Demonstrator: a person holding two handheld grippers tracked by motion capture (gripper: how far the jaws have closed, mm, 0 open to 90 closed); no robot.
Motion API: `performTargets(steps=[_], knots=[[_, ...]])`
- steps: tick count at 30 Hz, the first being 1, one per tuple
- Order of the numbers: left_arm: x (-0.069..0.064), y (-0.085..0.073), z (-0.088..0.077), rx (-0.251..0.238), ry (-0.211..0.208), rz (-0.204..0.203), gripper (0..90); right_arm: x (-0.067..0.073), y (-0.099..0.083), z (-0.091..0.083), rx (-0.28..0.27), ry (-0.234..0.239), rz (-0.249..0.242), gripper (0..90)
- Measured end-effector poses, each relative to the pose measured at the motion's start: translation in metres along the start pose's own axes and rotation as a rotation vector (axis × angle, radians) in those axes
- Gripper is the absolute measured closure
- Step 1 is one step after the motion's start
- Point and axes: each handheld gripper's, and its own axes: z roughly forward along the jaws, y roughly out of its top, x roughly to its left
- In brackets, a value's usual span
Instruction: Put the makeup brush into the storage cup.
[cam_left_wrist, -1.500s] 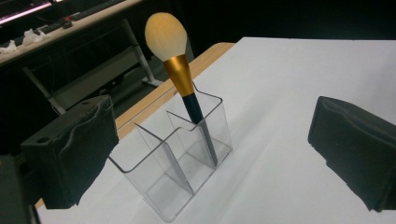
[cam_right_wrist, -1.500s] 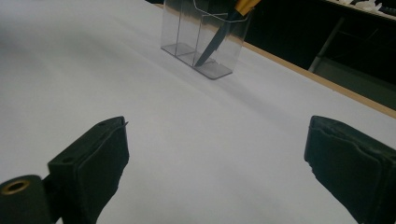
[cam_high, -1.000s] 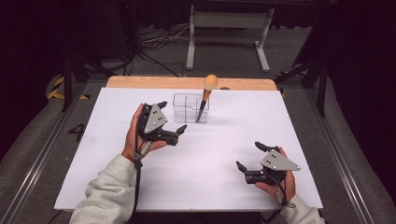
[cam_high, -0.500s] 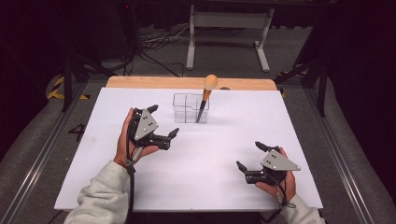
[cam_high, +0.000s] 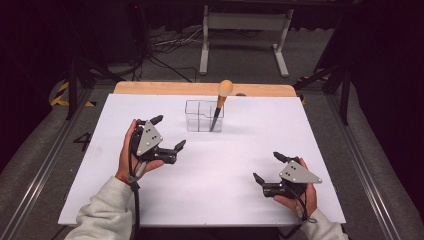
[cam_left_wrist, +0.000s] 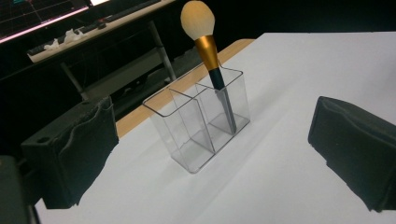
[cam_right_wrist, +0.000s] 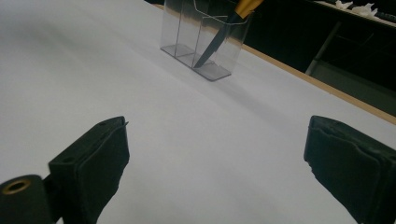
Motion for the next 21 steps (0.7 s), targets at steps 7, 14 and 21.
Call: performTargets(steps=[7, 14, 21], knots=[[0.003, -0.006, -0.008, -0.002, -0.001, 0.001, 2.3, 0.000, 0.000, 0.000, 0.000, -0.001, -0.001, 7.5], [0.004, -0.010, -0.014, 0.008, 0.007, 0.009, 2.6, 0.000, 0.000, -0.001, -0.002, -0.001, 0.000, 7.5], [0.003, -0.011, -0.024, 0.006, 0.011, 0.005, 2.6, 0.001, 0.001, -0.001, -0.006, 0.003, -0.004, 7.4]])
